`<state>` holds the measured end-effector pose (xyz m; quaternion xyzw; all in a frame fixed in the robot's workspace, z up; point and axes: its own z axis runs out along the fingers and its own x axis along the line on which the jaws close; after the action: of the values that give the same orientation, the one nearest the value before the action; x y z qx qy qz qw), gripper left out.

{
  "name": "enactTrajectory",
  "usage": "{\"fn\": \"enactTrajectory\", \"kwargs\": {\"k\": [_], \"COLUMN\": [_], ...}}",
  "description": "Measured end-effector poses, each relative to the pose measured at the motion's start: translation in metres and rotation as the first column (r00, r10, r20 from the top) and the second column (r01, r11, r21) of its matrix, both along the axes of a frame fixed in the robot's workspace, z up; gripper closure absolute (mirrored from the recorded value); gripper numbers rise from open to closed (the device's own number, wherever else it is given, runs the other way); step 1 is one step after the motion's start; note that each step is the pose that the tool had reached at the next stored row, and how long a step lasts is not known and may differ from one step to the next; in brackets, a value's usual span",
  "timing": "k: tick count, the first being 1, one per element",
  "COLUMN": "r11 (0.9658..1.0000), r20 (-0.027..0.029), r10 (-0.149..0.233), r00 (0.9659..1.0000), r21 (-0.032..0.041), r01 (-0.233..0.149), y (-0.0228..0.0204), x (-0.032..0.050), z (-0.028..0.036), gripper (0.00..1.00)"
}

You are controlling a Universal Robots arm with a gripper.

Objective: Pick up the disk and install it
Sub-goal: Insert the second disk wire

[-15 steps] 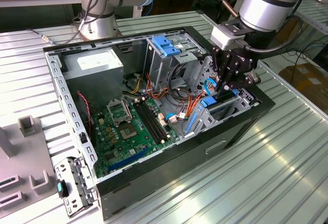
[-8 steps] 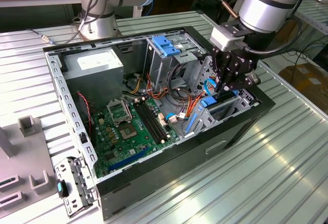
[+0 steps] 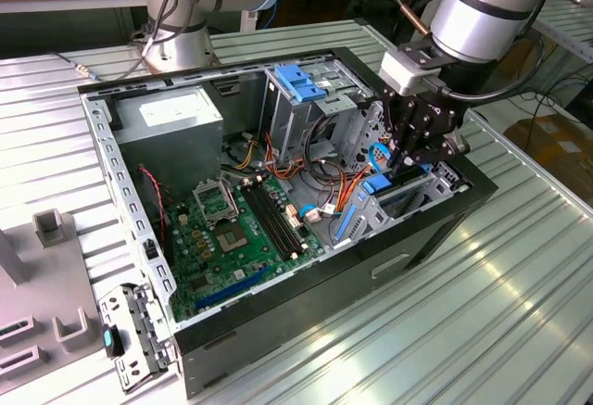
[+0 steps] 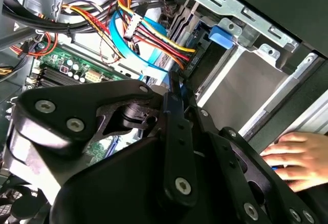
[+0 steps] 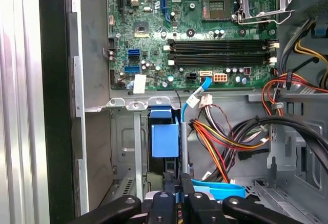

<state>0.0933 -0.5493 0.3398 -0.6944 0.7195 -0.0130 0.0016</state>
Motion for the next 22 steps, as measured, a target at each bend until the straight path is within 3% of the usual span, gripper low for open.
{"fn": "enactTrajectory", "kwargs": {"k": [4,9,12,14,22], "r11": [1.0000,1.0000,1.0000,1.0000,1.0000], "r20": [0.0004,0.0006,0.0006,0.0006,0.0006], "r10": [0.000,0.000,0.000,0.000,0.000], "r00": [1.0000,1.0000,1.0000,1.0000,1.0000], "r21": [0.0018,0.0012,0.0015,0.0016,0.0024], "r01": [0.000,0.000,0.000,0.000,0.000], "y": [0.0000,0.0000,0.0000,0.0000,0.0000], "x": [0.0000,0.0000,0.0000,0.0000,0.0000], "z": [0.0007,0.0151,0.0155,0.0156,0.0158], "gripper": [0.83,0.76,0.78,0.89,0.89]}}
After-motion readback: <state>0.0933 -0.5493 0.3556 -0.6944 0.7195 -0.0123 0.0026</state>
